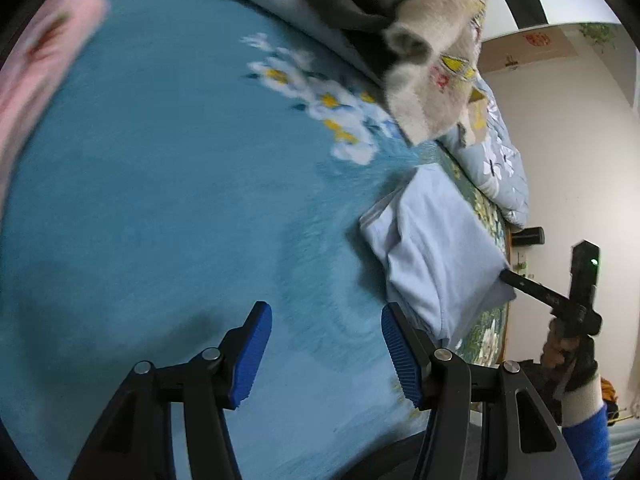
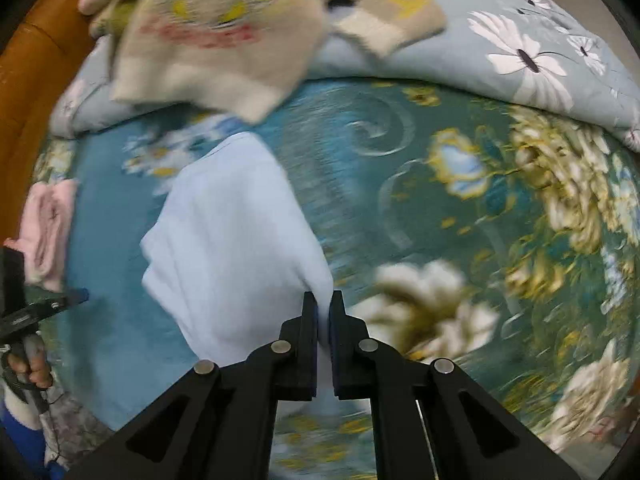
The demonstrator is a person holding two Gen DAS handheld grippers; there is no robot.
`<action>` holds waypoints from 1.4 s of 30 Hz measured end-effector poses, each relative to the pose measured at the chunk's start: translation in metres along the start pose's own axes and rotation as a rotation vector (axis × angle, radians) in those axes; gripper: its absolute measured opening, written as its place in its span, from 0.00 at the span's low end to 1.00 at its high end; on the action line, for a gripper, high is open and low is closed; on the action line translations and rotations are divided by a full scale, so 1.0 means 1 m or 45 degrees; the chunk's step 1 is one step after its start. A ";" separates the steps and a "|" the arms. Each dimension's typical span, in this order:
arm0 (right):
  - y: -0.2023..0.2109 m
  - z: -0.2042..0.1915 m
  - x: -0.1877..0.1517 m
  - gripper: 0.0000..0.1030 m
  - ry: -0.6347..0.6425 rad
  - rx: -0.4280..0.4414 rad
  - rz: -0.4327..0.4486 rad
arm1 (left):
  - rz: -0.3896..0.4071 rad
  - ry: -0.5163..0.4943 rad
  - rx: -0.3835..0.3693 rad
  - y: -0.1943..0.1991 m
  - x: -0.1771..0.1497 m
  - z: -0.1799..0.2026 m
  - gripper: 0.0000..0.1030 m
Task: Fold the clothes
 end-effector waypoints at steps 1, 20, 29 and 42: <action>-0.005 0.013 0.006 0.05 0.004 -0.021 -0.008 | -0.007 -0.005 -0.004 -0.006 0.003 0.004 0.59; -0.086 0.061 -0.105 0.45 -0.906 0.553 0.037 | -0.266 -0.200 -0.043 -0.154 0.067 0.041 0.65; -0.091 0.053 -0.082 0.46 -0.893 0.758 0.211 | -0.345 -0.325 -0.040 -0.171 0.058 0.058 0.53; -0.054 0.063 -0.062 0.08 -0.906 0.902 0.187 | -0.107 -0.151 0.172 -0.147 0.050 0.130 0.11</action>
Point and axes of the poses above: each gripper's, at about its wrist camera, not at the fingertips, and y roughly against the way its jaws point, z to its right, x to its top, the point moved 9 cm from there along -y, roughly the way its jaws point, and after that the axes turned 15 degrees about -x, right-handed, at the moved point
